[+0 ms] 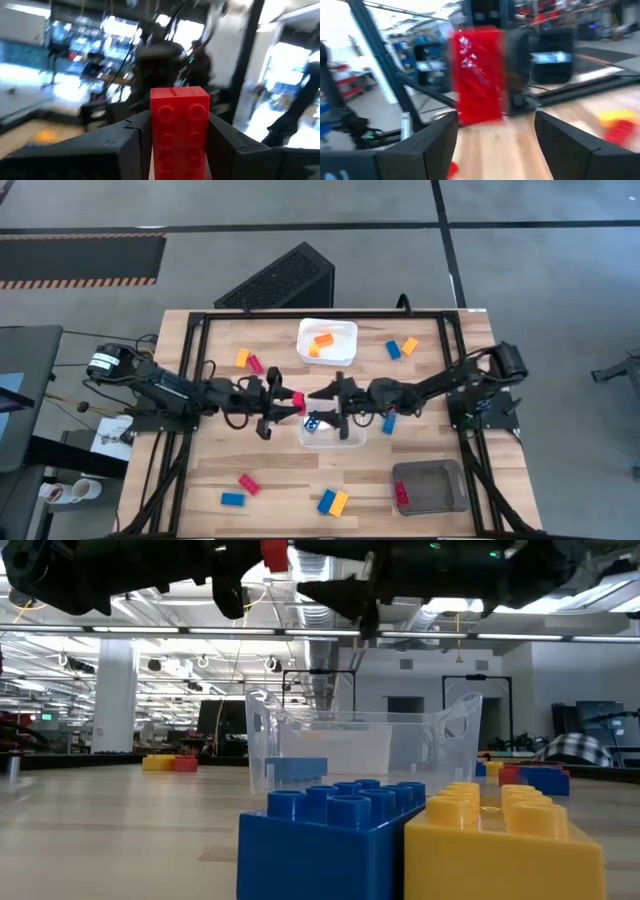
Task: Sort & place blocks by color
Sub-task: Put the red game piece into the black bin
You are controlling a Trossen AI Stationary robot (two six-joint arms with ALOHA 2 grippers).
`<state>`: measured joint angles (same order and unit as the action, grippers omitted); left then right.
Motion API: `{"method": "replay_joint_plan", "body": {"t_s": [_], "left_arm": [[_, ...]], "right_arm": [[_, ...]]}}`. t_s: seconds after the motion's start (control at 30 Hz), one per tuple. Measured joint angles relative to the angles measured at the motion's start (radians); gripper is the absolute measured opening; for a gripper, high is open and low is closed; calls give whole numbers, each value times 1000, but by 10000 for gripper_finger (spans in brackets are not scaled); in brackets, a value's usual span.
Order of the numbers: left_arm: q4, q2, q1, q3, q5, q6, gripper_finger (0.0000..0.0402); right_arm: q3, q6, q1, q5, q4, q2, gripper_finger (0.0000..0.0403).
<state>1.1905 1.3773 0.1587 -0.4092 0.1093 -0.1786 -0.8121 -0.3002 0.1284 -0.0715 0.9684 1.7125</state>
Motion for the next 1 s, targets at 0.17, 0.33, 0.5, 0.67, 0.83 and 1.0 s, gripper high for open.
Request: {"method": "replay_joint_plan", "body": {"t_s": [0.17, 0.33, 0.5, 0.67, 0.83, 1.0], "left_arm": [[-84, 0, 28, 0, 57, -6, 108], [-81, 0, 66, 0, 63, 17, 108], [-76, -1, 70, 0, 88, 12, 110], [-71, -1, 66, -1, 83, -13, 140], [-67, -1, 44, -1, 101, -8, 165], [-25, -1, 22, 0, 116, 47, 190]], "right_arm": [[-99, -9, 0, 47, -25, 84, 292], [-149, -9, -1, 51, -35, 141, 292], [-156, -4, -7, 55, -62, 137, 273], [-155, 46, -9, 112, -188, 69, 181], [-156, 70, -21, 109, -339, 3, 117], [-155, 73, -36, 92, -461, -54, 117]]}}
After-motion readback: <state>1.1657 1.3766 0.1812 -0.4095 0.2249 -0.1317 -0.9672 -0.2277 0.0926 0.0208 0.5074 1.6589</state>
